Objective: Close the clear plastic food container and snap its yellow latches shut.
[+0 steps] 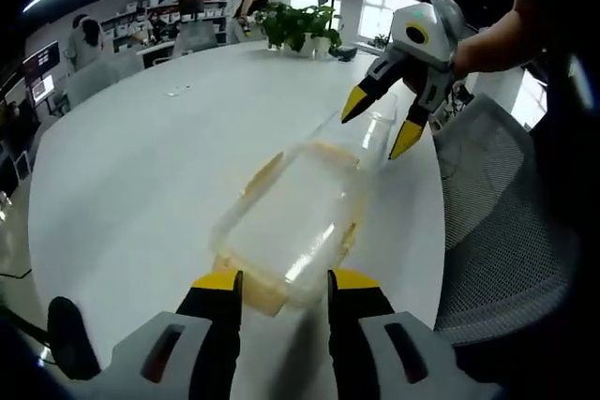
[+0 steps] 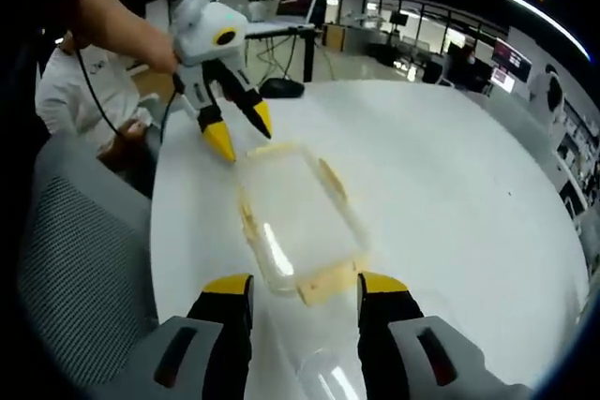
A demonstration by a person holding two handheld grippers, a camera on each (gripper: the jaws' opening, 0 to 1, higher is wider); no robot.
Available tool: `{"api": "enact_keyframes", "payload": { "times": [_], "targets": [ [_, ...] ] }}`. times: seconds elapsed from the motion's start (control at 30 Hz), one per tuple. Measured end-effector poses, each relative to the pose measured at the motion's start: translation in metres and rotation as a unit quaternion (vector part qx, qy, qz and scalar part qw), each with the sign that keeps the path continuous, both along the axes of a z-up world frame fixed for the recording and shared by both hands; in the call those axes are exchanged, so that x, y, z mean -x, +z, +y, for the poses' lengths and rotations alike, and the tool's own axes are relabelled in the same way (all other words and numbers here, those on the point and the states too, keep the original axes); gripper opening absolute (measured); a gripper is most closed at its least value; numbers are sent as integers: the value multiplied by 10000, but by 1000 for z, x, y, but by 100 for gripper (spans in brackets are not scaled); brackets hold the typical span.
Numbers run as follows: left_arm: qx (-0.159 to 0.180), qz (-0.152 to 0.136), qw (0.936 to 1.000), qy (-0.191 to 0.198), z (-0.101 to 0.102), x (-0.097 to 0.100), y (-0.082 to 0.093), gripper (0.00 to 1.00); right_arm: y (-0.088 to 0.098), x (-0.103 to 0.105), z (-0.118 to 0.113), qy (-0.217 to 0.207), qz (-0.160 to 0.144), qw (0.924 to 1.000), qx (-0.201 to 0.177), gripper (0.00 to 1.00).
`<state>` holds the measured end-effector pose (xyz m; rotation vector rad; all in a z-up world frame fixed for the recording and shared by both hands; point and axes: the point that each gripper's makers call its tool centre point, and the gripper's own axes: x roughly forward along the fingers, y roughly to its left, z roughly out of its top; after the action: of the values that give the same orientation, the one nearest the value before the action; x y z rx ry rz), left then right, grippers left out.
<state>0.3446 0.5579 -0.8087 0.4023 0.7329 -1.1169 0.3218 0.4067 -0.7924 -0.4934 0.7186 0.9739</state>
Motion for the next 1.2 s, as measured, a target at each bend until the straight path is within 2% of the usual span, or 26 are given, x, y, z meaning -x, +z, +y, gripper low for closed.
{"api": "enact_keyframes", "payload": {
  "times": [0.23,0.43,0.97,1.2],
  "targets": [
    [-174,-29,9996,-214,4,-2,-5,36,-4,-5,1,3,32,10000,41,44],
    [-218,-33,9990,-395,3,-8,-5,36,-8,-6,3,171,38,9997,195,44],
    [-658,-117,9912,-1140,9,-13,-10,36,-18,-10,0,554,145,9966,595,45],
    [-767,-216,9889,-1257,11,-21,-12,37,-22,-17,-1,752,153,9935,843,45]
  ]
}}
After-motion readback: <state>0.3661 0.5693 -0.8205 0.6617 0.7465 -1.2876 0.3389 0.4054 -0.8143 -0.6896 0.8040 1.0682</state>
